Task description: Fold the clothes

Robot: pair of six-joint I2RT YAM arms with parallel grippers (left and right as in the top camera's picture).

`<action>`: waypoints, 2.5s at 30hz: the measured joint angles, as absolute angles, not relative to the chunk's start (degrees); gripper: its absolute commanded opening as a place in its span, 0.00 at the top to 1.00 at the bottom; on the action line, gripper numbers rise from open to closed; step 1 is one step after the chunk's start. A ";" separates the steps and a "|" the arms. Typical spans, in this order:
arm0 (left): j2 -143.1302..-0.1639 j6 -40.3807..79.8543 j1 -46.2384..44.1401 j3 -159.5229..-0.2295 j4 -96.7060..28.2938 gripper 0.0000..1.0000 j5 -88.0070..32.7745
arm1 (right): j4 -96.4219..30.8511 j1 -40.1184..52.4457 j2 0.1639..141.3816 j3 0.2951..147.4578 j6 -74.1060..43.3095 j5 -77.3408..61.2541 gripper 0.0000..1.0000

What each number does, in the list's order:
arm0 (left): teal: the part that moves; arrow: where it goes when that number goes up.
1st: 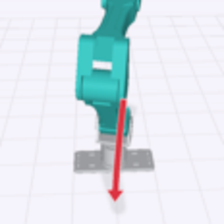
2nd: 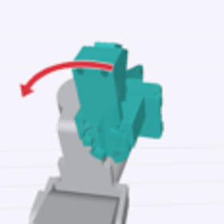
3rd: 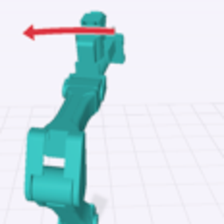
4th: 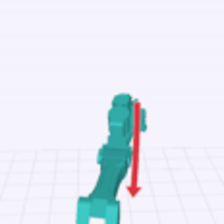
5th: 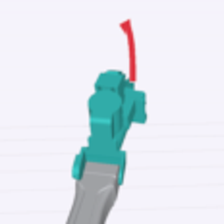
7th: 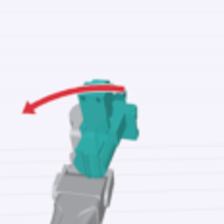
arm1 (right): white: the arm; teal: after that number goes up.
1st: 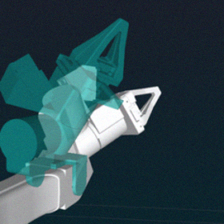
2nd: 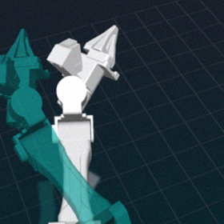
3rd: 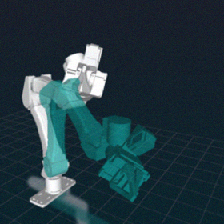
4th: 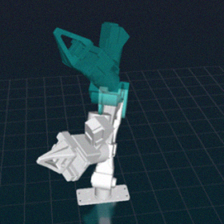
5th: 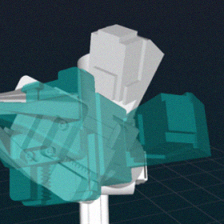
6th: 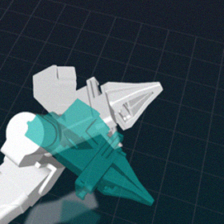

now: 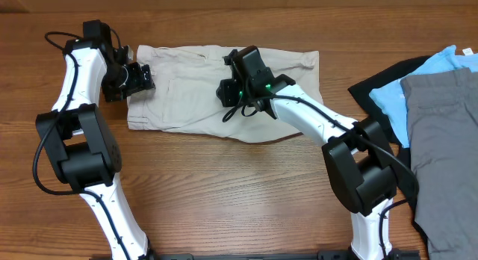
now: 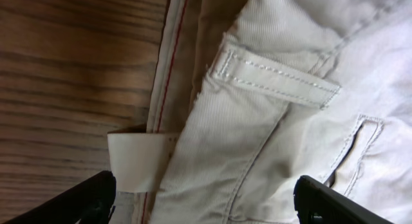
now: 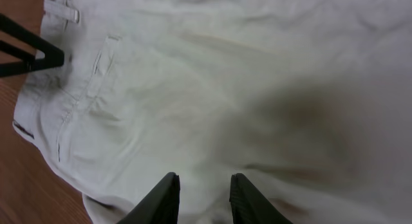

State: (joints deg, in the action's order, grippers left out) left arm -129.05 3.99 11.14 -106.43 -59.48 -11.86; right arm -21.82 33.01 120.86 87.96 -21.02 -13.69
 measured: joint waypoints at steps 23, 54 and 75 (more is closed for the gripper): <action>-128.79 3.40 11.14 -98.45 -49.76 0.26 -12.21 | -20.99 33.74 120.86 87.96 -21.04 -13.67 0.71; -129.25 3.05 10.02 -117.78 -68.99 0.96 -16.99 | -40.01 33.80 120.86 87.96 -28.40 -26.48 0.82; -129.25 3.66 3.46 -131.33 -80.64 0.96 -14.74 | -39.05 29.65 120.81 87.68 -28.67 -27.27 0.96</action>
